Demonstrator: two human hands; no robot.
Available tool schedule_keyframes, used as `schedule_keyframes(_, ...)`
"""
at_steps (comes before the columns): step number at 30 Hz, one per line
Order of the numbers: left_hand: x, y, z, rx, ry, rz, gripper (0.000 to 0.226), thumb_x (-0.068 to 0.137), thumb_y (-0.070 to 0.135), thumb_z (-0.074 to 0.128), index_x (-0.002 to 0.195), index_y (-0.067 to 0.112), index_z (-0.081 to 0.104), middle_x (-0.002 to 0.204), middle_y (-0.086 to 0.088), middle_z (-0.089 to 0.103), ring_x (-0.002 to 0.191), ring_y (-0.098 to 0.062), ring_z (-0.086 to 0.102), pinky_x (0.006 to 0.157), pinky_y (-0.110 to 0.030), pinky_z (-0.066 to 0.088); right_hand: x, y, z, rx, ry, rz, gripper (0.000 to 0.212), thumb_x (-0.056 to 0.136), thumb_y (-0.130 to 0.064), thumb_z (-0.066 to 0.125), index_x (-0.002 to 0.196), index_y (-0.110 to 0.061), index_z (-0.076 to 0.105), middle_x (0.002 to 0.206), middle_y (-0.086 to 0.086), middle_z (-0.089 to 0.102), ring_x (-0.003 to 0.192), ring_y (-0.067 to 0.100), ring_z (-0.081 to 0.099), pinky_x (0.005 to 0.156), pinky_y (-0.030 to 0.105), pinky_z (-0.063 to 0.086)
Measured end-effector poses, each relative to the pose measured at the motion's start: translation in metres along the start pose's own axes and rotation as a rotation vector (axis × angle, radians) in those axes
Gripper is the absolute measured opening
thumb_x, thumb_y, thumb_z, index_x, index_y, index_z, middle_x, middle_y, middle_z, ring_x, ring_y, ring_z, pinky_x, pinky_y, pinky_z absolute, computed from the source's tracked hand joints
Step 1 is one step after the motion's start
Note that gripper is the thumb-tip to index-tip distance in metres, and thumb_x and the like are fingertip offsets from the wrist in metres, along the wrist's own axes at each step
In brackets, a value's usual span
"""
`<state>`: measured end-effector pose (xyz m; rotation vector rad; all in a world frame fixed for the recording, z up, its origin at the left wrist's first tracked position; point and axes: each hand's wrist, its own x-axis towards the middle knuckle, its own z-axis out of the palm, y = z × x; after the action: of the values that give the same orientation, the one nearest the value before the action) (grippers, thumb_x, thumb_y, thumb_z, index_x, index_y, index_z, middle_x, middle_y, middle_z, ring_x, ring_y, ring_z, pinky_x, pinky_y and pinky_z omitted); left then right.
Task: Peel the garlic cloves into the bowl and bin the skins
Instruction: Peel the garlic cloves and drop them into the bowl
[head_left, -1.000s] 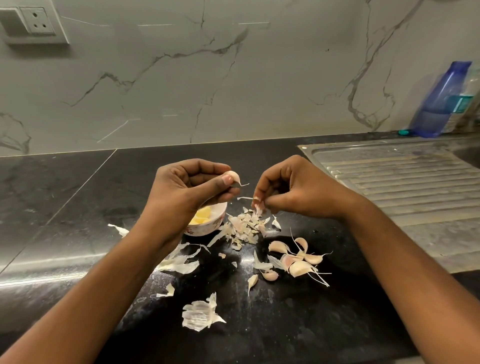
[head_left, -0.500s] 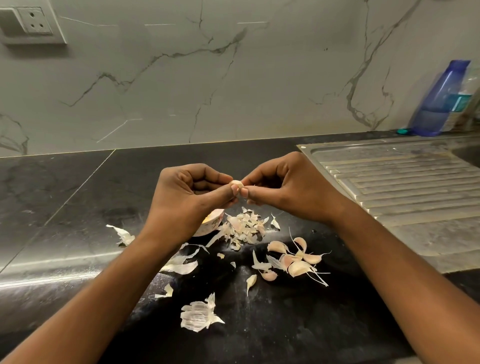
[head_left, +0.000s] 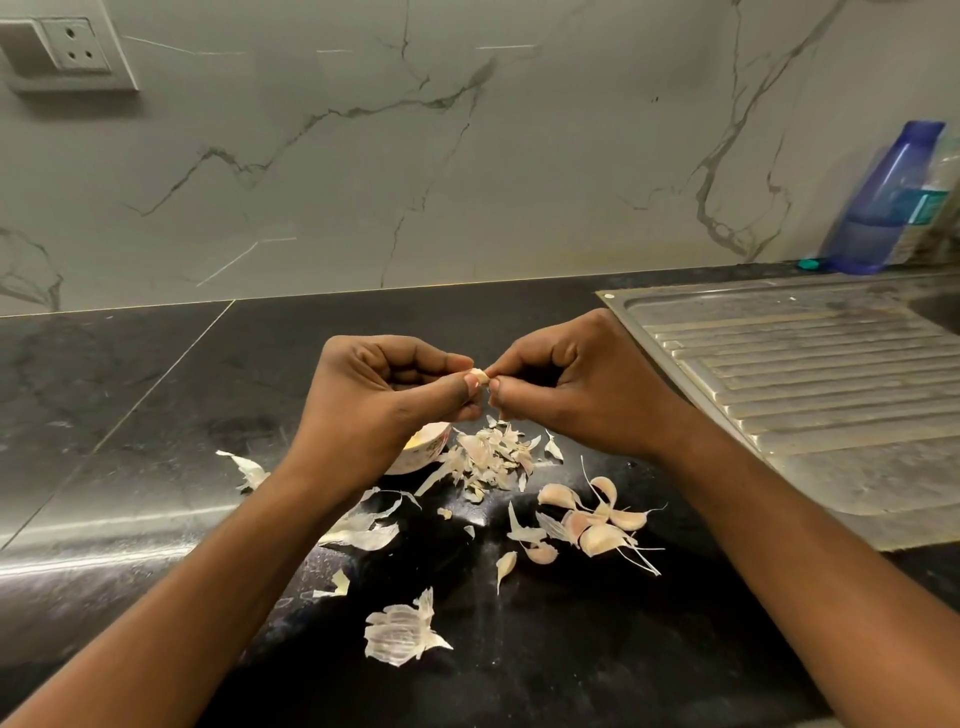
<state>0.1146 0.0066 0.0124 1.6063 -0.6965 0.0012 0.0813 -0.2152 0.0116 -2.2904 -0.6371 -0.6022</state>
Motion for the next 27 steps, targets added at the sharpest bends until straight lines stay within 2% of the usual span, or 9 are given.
schedule_keyframes(3,0.0009,-0.0002,-0.0024,-0.061,-0.026,-0.049,0.03,0.077,0.015,0.079,0.103,-0.002,0.077,0.091,-0.015,0.081,0.082,-0.031,0.081,0.073,-0.027,0.065,-0.0007,0.0001,0.0004,0.009,0.009,-0.007,0.007,0.095,-0.01,0.077,0.093,-0.007,0.084,0.074,0.0,0.077,0.063,0.017,0.072,0.057,0.02,0.057)
schedule_keyframes(8,0.0053,0.0025,-0.0041,-0.29,-0.057,-0.214,0.033,0.077,0.012,0.074,0.108,-0.002,0.076,0.097,-0.022,0.079,0.079,-0.025,0.079,0.073,-0.025,0.065,-0.0012,0.0011,-0.0046,0.201,0.017,0.069,0.008,0.097,-0.006,0.076,0.098,-0.001,0.081,0.08,0.006,0.079,0.069,0.024,0.078,0.066,0.036,0.067)
schedule_keyframes(12,0.0067,0.0012,-0.0048,-0.379,-0.087,-0.275,0.03,0.082,0.013,0.07,0.109,0.002,0.078,0.1,-0.022,0.078,0.08,-0.022,0.076,0.072,-0.024,0.064,-0.0014,-0.0005,-0.0056,0.376,0.039,0.13,0.008,0.097,0.0,0.073,0.099,0.005,0.079,0.082,0.013,0.079,0.071,0.029,0.078,0.068,0.036,0.066)
schedule_keyframes(15,0.0069,-0.0025,-0.0036,-0.297,-0.048,-0.22,0.033,0.084,0.014,0.07,0.116,0.006,0.076,0.103,-0.018,0.079,0.086,-0.024,0.077,0.078,-0.027,0.064,-0.0009,-0.0001,-0.0044,0.439,0.026,0.178,0.008,0.097,0.002,0.071,0.099,0.004,0.078,0.083,0.013,0.079,0.072,0.029,0.078,0.068,0.034,0.065)
schedule_keyframes(17,0.0063,-0.0053,-0.0027,-0.153,0.011,-0.105,0.031,0.086,0.016,0.072,0.115,0.007,0.076,0.102,-0.012,0.08,0.093,-0.025,0.078,0.082,-0.028,0.064,-0.0004,0.0006,-0.0042,0.46,0.023,0.207,0.008,0.098,0.001,0.071,0.1,0.004,0.078,0.084,0.014,0.079,0.073,0.029,0.078,0.069,0.035,0.066)
schedule_keyframes(20,0.0046,-0.0069,-0.0012,0.005,0.053,0.04,0.028,0.087,0.018,0.074,0.113,0.007,0.077,0.1,-0.005,0.082,0.093,-0.022,0.079,0.084,-0.029,0.064,0.0004,0.001,-0.004,0.465,0.032,0.221,0.009,0.098,-0.001,0.071,0.102,0.003,0.078,0.085,0.014,0.079,0.074,0.031,0.078,0.07,0.036,0.066)
schedule_keyframes(27,0.0005,-0.0027,0.0045,-0.064,-0.035,0.025,0.036,0.084,0.02,0.075,0.118,0.006,0.075,0.104,-0.005,0.082,0.096,-0.022,0.08,0.085,-0.029,0.064,0.001,0.0025,-0.0054,0.442,0.028,0.228,0.012,0.098,-0.004,0.071,0.107,0.002,0.078,0.089,0.012,0.08,0.077,0.03,0.079,0.071,0.036,0.067)
